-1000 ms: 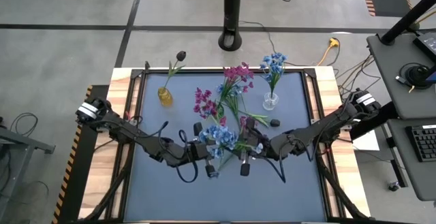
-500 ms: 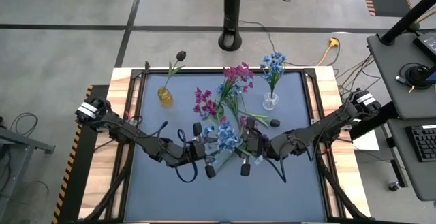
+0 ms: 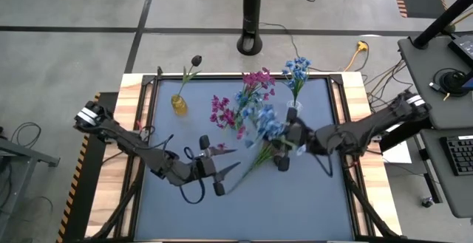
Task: Sort flowers into vase by color
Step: Put the bottom blue flowers into the transparent vase
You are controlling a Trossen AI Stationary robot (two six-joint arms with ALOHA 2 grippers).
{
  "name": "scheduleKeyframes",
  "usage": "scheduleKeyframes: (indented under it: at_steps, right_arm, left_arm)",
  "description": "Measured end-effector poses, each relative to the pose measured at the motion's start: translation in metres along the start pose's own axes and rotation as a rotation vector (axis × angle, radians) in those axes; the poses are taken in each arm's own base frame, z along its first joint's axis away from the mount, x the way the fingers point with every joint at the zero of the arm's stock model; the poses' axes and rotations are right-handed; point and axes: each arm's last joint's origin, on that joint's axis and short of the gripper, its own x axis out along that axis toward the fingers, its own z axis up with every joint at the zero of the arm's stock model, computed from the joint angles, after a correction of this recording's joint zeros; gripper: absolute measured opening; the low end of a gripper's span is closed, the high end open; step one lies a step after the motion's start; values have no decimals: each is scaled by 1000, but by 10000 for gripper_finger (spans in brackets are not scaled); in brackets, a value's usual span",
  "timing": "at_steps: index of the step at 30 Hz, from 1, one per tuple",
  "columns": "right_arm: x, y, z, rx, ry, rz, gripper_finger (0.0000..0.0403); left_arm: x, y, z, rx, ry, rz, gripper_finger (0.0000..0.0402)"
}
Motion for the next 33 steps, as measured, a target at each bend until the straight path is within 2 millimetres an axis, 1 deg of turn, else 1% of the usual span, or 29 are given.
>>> scheduleKeyframes:
  at_steps: [4,7,10,13,15,17,20,25,33]
  right_arm:
    - [-15,-24,-10,38,-13,-60,34]
    - [-26,-41,-29,70,-13,-154,34]
    - [-35,-55,-51,106,-17,-297,34]
    - [-44,-68,-70,172,-32,-482,34]
    - [-49,-75,-81,204,-40,-601,34]
    - [-53,-81,-89,221,-38,-673,34]
    - [-56,-88,-94,238,-43,-728,34]
    - [-56,-100,-100,220,-30,-819,34]
    - [-55,-112,-115,220,-7,-896,33]
  left_arm:
    - [-11,-2,5,5,-5,-29,173]
    - [-16,-1,9,-2,-9,-14,173]
    - [-18,1,11,-5,-6,17,173]
    - [-19,1,11,-7,-6,25,173]
    - [-19,1,11,-7,-6,26,173]
    - [-19,1,11,-6,-5,26,173]
    - [-19,1,11,0,-5,26,173]
    - [-19,1,11,6,-4,26,173]
    - [-19,1,11,10,-1,26,173]
